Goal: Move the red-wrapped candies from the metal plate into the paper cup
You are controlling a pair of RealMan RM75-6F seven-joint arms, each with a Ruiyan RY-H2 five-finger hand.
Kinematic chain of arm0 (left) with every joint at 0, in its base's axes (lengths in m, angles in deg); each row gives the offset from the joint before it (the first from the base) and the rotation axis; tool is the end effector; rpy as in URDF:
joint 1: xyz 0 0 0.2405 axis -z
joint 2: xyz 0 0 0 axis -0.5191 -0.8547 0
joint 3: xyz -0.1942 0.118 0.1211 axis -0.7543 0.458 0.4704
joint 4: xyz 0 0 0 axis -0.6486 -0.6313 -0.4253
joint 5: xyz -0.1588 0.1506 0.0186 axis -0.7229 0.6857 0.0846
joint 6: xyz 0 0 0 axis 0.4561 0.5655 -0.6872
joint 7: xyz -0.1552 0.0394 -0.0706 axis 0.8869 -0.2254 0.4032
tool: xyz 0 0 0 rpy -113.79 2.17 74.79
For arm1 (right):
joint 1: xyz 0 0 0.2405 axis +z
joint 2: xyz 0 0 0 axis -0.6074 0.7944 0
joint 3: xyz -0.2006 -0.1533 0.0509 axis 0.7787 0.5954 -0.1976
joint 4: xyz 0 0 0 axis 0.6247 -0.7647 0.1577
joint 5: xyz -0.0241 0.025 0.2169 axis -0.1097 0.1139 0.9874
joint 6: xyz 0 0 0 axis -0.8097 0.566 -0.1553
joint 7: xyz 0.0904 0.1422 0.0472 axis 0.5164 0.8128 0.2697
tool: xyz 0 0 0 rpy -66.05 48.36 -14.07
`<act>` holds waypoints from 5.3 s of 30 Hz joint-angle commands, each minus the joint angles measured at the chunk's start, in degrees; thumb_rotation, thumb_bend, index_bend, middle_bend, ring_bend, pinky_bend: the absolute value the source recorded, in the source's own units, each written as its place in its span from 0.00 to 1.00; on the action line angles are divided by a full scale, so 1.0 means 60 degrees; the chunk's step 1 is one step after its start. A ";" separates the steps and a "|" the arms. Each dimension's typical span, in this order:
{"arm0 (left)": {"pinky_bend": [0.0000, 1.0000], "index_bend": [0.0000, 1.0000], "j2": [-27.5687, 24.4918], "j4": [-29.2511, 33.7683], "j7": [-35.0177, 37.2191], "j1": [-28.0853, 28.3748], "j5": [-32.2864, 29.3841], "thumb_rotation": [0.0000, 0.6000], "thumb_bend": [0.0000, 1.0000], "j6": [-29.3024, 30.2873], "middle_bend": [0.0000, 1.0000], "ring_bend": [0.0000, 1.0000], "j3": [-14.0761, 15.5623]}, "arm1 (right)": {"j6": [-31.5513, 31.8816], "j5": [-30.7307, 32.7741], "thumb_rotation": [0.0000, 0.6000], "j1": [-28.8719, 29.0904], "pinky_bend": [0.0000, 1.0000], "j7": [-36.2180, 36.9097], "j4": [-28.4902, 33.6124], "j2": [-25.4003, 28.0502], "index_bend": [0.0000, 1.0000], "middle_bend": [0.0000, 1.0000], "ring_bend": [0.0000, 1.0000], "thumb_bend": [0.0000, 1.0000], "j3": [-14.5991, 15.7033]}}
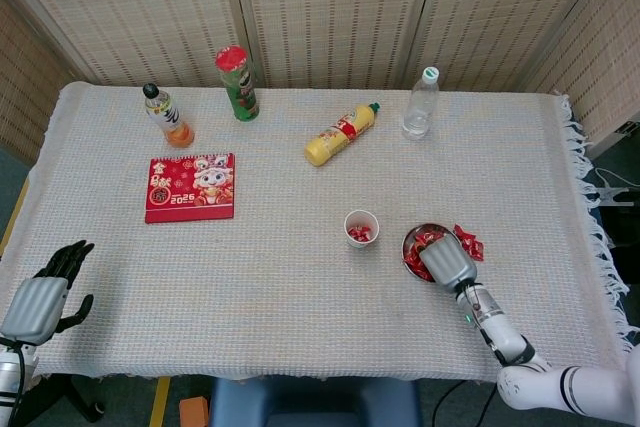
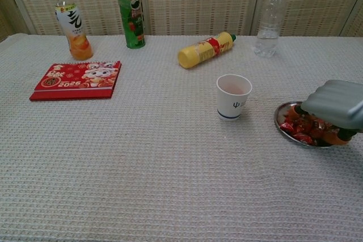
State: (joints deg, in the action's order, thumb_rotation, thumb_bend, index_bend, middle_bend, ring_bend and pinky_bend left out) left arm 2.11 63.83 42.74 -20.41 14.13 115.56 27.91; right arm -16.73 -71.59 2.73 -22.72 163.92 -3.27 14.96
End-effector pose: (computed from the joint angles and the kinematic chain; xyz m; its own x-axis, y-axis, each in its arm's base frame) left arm -0.3266 0.2379 0.1273 0.4527 0.1585 0.8774 0.8912 -0.0508 -0.4507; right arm -0.2500 -0.3260 -0.0281 0.9172 -0.2358 0.3213 -0.3968 -0.4660 0.7908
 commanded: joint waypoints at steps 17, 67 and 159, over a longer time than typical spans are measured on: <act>0.34 0.00 -0.0015 -0.0021 0.0060 0.0023 -0.0062 1.00 0.44 -0.0062 0.00 0.05 -0.0017 | 0.0250 -0.0330 1.00 -0.0089 1.00 -0.0391 -0.0405 -0.0373 0.76 0.64 0.89 0.42 -0.0033; 0.35 0.00 0.0048 -0.0022 -0.0040 0.0023 -0.0086 1.00 0.44 -0.0015 0.00 0.05 -0.0049 | 0.0657 -0.1734 1.00 0.0197 1.00 0.2136 0.0971 0.0311 0.99 0.82 0.89 0.45 -0.2081; 0.35 0.00 0.0046 0.0022 -0.0059 0.0052 0.0100 1.00 0.44 -0.0055 0.00 0.05 0.0073 | 0.1598 -0.2421 1.00 -0.0596 1.00 0.3411 -0.0047 0.0390 0.12 0.22 0.71 0.26 -0.1188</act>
State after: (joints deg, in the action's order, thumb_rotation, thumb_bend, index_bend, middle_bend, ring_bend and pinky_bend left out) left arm 2.31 63.89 42.53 -20.10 14.68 115.22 28.30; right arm -7.10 -85.94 -0.10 -2.91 163.82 -1.68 7.13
